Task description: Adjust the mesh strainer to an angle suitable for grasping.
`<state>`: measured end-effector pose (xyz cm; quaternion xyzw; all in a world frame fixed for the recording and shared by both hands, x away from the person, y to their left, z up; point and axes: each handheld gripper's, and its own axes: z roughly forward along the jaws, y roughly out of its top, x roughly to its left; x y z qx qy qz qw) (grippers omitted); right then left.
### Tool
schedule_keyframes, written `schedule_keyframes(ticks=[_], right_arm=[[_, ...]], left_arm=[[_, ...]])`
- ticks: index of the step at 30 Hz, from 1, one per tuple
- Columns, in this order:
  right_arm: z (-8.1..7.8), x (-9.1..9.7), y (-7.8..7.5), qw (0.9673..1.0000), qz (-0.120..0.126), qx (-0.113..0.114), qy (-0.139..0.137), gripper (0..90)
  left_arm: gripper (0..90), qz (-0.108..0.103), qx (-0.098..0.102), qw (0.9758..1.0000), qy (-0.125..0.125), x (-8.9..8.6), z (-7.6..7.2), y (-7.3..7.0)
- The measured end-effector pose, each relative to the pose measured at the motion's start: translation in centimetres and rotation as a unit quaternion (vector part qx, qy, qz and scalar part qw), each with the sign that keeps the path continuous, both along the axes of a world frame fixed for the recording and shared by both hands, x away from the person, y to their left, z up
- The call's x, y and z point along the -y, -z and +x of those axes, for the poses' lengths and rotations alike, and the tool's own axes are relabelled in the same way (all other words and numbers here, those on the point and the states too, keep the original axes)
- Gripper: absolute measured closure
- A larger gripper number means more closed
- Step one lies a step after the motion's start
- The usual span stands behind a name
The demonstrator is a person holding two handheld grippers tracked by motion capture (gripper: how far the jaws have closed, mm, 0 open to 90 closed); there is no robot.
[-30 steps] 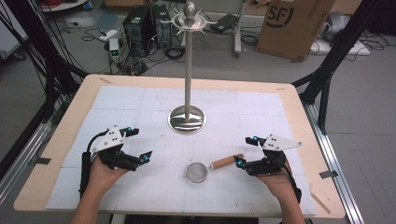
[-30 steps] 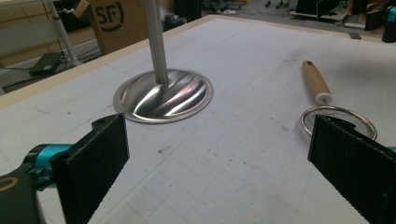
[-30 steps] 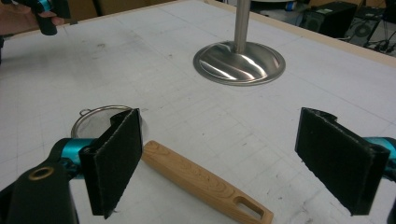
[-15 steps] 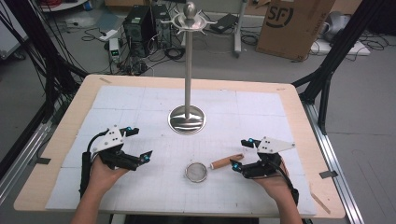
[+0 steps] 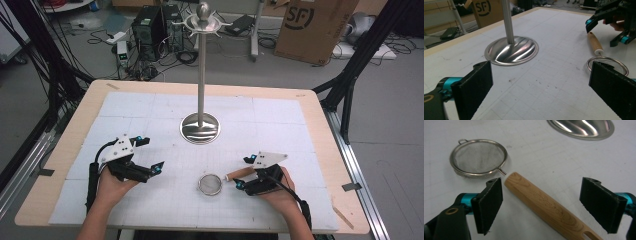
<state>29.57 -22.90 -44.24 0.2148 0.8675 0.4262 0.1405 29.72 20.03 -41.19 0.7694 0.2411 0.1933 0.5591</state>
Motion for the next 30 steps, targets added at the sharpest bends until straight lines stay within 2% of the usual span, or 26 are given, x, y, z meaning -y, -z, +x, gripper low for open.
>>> schedule_keyframes(ticks=[1,6,10,14,20,30], right_arm=[[0.2,-0.3,0.3,0.9999,-0.014,-0.001,-0.001,21.8],[0.3,-1.0,0.8,0.9989,-0.045,-0.010,-0.008,29.6],[0.3,-0.9,0.7,0.9991,-0.040,-0.016,-0.004,33.1],[0.1,-0.6,0.4,0.9991,-0.034,-0.026,-0.001,40.7],[0.0,-0.2,0.1,0.9987,-0.021,-0.045,-0.008,51.7],[-0.3,0.0,-0.3,0.9976,-0.004,-0.061,-0.031,65.2]], left_arm=[[5.8,0.002,-0.001,1.0000,0.000,0.0,0.0,0.0],[5.9,0.001,-0.001,1.0000,-0.002,0.1,0.0,0.1],[5.9,0.001,-0.002,1.0000,-0.001,0.1,0.0,0.1],[5.9,0.005,-0.003,1.0000,-0.001,0.2,0.0,0.1],[5.9,0.004,-0.004,1.0000,-0.001,0.2,0.0,0.1],[5.8,0.006,-0.003,1.0000,0.001,0.2,0.0,0.1]])
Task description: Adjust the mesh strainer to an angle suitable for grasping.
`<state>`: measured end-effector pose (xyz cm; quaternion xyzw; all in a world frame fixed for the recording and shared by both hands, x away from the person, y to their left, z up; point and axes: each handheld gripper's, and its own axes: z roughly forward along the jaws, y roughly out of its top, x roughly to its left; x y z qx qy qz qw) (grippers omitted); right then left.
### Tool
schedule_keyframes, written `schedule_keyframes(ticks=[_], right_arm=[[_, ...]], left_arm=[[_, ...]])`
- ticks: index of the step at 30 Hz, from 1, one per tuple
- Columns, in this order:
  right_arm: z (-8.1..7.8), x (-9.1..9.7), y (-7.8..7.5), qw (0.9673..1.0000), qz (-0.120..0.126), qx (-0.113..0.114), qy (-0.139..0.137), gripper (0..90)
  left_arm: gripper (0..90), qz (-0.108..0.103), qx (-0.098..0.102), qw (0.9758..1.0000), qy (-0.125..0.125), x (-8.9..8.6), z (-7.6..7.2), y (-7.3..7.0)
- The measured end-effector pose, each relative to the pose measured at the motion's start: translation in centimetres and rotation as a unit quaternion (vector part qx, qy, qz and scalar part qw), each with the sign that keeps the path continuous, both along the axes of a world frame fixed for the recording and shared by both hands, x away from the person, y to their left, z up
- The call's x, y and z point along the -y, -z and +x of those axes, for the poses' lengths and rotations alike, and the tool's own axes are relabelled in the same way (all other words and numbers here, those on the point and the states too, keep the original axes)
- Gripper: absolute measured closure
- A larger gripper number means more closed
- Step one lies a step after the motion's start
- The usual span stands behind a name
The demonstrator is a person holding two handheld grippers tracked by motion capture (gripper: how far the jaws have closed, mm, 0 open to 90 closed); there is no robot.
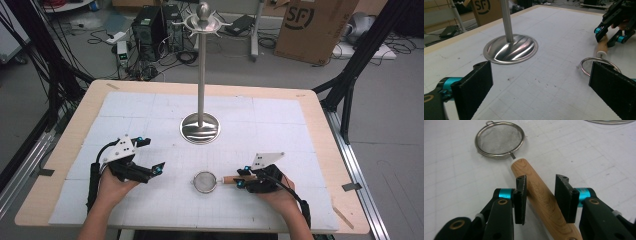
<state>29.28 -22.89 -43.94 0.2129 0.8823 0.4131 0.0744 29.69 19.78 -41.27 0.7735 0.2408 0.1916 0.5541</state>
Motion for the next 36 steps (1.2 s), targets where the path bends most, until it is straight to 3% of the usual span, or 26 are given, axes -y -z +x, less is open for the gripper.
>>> schedule_keyframes(ticks=[2,3,7,10,13,17,19,24,36], right_arm=[[-0.2,0.2,-0.4,0.9999,0.017,-0.002,0.003,82.2],[-0.2,0.2,-0.6,0.9999,0.016,0.001,-0.002,82.0],[-0.3,0.0,-0.4,1.0000,0.007,0.003,-0.004,60.4],[-0.3,-0.1,-0.2,0.9999,-0.010,0.009,0.003,55.6],[0.0,-0.3,0.5,0.9995,-0.030,-0.004,0.000,50.3],[-0.1,-0.5,0.6,0.9993,-0.037,-0.005,-0.004,53.1],[-0.2,-0.5,0.5,0.9993,-0.029,-0.016,-0.017,60.7],[-0.4,-0.7,0.4,0.9989,-0.022,-0.028,-0.029,65.9],[-0.6,-1.6,0.5,0.9986,-0.034,-0.013,-0.039,65.7]], left_arm=[[5.9,0.000,0.000,1.0000,0.000,0.0,0.0,0.0],[5.8,0.000,0.000,1.0000,0.000,0.0,0.0,0.0],[5.9,0.001,-0.001,1.0000,0.000,0.0,0.0,0.0],[5.9,0.002,0.000,1.0000,0.002,0.1,0.0,0.0],[5.9,0.002,0.000,1.0000,0.002,0.1,0.0,0.0],[5.9,0.002,0.000,1.0000,0.002,0.1,0.0,0.0],[5.8,0.002,-0.001,1.0000,0.002,0.1,-0.1,0.0],[5.9,0.002,0.000,1.0000,0.004,0.2,-0.1,0.0],[5.9,0.003,-0.001,1.0000,0.004,0.3,-0.1,0.0]])
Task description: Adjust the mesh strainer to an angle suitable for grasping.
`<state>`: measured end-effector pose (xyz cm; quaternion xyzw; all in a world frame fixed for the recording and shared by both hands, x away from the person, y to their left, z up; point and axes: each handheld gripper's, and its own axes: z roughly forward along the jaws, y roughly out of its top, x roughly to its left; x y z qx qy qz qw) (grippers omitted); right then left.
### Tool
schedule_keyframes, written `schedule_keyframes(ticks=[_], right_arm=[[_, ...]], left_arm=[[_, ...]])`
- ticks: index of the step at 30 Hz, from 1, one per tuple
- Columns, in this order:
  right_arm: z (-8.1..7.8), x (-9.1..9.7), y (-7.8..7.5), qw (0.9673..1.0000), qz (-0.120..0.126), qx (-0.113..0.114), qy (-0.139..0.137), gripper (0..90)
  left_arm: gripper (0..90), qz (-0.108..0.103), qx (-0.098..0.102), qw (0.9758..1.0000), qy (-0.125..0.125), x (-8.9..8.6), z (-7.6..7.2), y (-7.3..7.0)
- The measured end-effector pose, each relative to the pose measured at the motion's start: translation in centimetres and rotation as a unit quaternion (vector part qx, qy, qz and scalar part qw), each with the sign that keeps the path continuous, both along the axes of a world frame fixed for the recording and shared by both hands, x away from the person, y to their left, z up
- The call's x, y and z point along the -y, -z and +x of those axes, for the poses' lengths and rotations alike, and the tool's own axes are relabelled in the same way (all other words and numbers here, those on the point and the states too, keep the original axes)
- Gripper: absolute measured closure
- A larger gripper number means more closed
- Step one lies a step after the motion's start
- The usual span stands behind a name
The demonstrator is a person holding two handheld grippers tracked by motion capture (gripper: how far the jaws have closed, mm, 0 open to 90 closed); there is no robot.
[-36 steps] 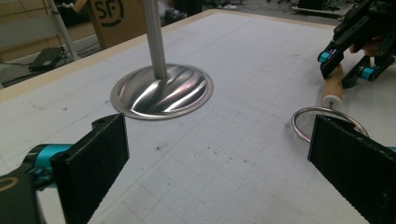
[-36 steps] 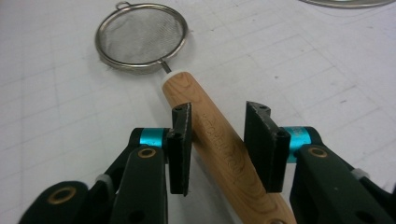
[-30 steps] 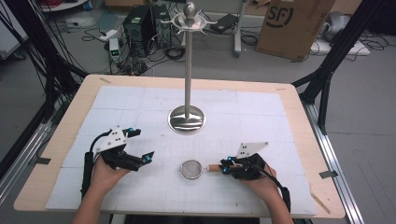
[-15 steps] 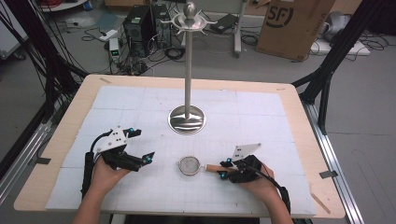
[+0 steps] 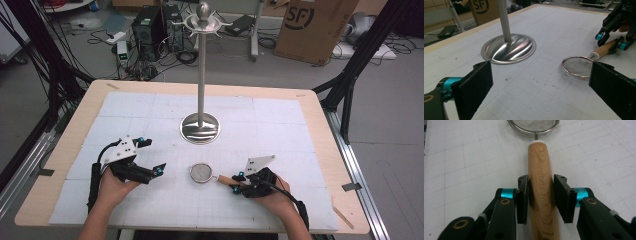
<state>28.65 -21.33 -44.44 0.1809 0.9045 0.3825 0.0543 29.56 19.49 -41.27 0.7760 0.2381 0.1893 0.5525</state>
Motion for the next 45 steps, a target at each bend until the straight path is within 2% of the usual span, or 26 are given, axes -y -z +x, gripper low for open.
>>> schedule_keyframes(ticks=[9,23,33,38,40,44,45], right_arm=[[0.4,-1.0,0.0,0.9999,0.008,0.003,-0.014,68.0],[1.9,-6.7,0.1,0.9981,0.006,0.007,-0.061,68.8],[2.4,-9.3,0.1,0.9964,0.007,0.003,-0.085,68.9],[2.4,-11.5,-0.1,0.9946,0.003,0.000,-0.104,69.1],[2.4,-11.8,-0.1,0.9944,0.002,0.002,-0.106,69.0],[2.3,-12.5,0.1,0.9941,0.000,0.004,-0.108,68.0],[2.2,-12.5,0.0,0.9944,-0.001,0.007,-0.106,61.3]], left_arm=[[5.9,-0.002,0.002,1.0000,-0.001,-0.1,0.0,-0.1],[5.9,0.001,0.002,1.0000,0.000,-0.1,-0.1,-0.2],[5.9,0.002,0.001,1.0000,0.001,0.0,-0.1,-0.2],[5.9,0.003,0.000,1.0000,0.001,0.0,0.0,-0.2],[5.9,0.003,0.001,1.0000,0.002,0.0,-0.1,-0.2],[5.9,0.005,0.000,1.0000,0.003,0.0,-0.1,-0.2],[5.9,0.005,-0.001,1.0000,0.003,0.0,-0.1,-0.2]])
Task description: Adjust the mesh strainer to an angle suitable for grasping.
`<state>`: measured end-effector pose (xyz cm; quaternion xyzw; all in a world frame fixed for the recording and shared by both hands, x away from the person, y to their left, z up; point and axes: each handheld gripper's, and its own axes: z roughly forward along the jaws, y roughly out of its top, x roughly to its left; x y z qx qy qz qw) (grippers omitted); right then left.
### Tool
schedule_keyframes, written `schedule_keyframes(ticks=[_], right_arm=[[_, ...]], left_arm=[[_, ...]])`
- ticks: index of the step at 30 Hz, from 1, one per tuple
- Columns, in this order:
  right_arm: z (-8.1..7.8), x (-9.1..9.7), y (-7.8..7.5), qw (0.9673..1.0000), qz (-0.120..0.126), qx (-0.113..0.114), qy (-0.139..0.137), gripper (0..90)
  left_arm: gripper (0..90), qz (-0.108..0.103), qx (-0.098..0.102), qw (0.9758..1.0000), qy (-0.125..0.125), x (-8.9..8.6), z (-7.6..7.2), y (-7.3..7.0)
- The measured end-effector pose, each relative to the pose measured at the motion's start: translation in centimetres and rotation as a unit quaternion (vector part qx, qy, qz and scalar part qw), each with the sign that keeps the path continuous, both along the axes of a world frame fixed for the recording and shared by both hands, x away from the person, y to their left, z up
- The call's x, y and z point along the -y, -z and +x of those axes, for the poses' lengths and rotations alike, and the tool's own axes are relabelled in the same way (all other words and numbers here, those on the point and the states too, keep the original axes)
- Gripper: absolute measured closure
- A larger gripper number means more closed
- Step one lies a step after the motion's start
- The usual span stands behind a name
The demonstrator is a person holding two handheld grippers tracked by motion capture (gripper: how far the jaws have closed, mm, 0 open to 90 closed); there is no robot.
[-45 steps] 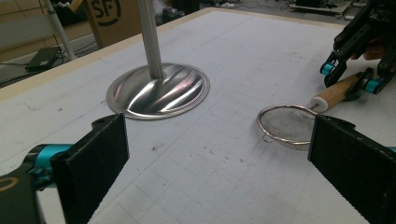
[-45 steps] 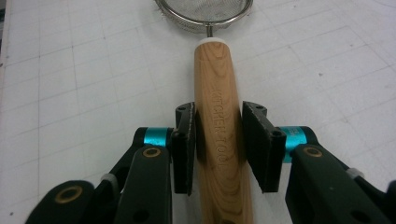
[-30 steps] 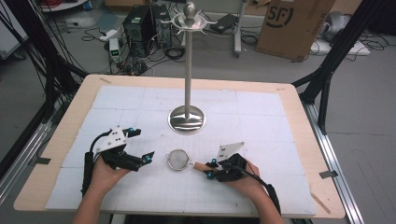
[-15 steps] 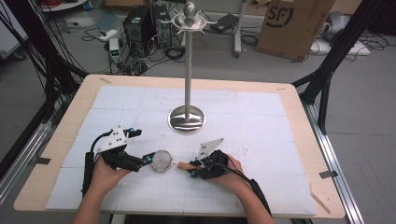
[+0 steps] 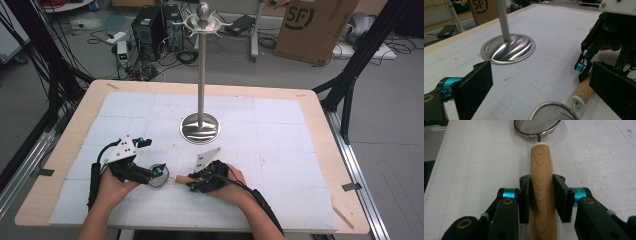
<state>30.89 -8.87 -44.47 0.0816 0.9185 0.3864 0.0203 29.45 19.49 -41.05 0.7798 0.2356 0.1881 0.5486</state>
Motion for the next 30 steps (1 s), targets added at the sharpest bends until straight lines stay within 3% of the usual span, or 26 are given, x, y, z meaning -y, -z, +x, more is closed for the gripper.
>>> schedule_keyframes(ticks=[7,19,23,30], right_arm=[[-0.2,1.2,0.0,0.9996,-0.009,0.010,0.024,52.0],[0.6,3.6,-0.3,0.9966,-0.023,0.028,0.074,49.6],[1.2,4.7,-0.3,0.9937,-0.025,0.030,0.106,49.5],[2.7,5.8,0.0,0.9846,-0.008,0.019,0.174,48.3]], left_arm=[[5.9,-0.001,-0.004,1.0000,0.003,0.1,0.0,0.1],[5.9,0.004,-0.007,1.0000,0.005,0.2,0.0,0.3],[5.9,0.003,-0.008,0.9999,0.006,0.2,0.0,0.3],[5.9,0.005,-0.011,0.9999,0.010,0.5,0.0,0.4]])
